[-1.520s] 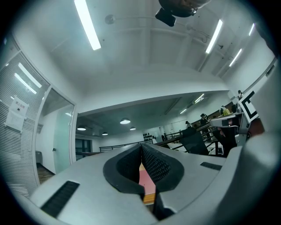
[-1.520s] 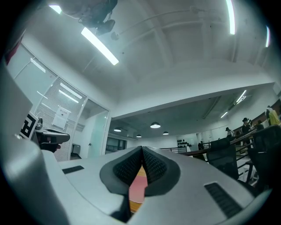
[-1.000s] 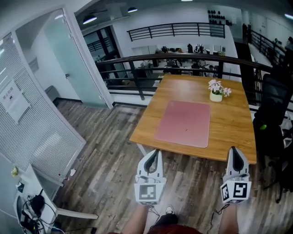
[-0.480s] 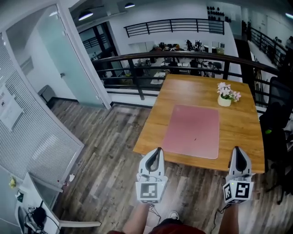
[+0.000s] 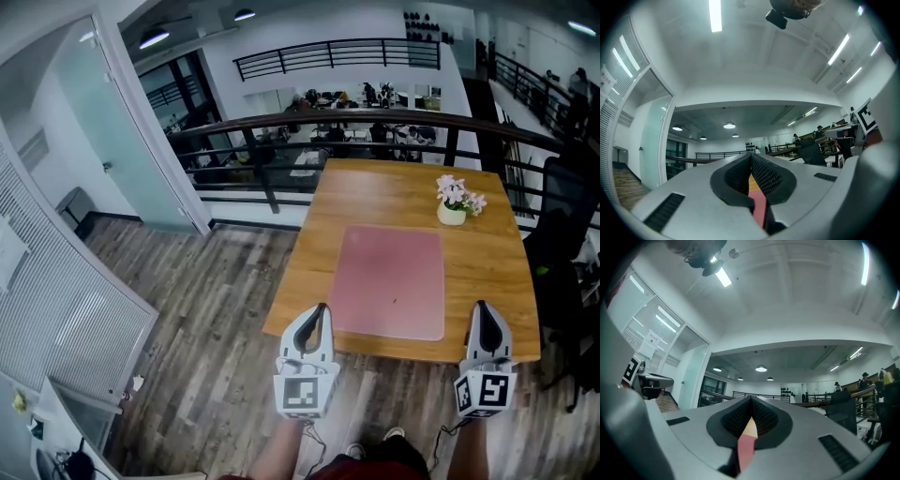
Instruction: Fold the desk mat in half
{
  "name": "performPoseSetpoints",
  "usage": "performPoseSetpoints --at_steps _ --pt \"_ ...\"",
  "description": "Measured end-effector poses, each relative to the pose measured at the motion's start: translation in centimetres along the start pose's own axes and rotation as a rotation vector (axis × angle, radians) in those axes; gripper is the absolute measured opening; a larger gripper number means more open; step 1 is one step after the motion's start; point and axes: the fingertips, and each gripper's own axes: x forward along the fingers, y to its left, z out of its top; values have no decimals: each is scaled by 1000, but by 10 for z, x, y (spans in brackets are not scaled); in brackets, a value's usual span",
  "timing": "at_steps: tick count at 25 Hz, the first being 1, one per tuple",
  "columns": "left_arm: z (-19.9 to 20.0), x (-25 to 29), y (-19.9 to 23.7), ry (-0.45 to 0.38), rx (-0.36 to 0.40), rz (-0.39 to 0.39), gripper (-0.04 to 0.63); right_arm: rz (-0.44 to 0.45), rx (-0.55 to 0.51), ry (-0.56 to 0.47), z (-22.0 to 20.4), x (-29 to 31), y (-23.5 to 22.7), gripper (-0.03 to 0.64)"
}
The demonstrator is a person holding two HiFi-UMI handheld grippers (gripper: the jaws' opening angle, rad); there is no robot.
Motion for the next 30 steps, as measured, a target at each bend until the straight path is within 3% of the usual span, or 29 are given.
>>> performPoseSetpoints --at_steps 22,30 --pt "-26 253 -30 -19 5 34 20 26 35 -14 -50 222 -141 11" --pt "-35 300 -34 -7 27 40 20 48 60 -18 -66 268 -164 11"
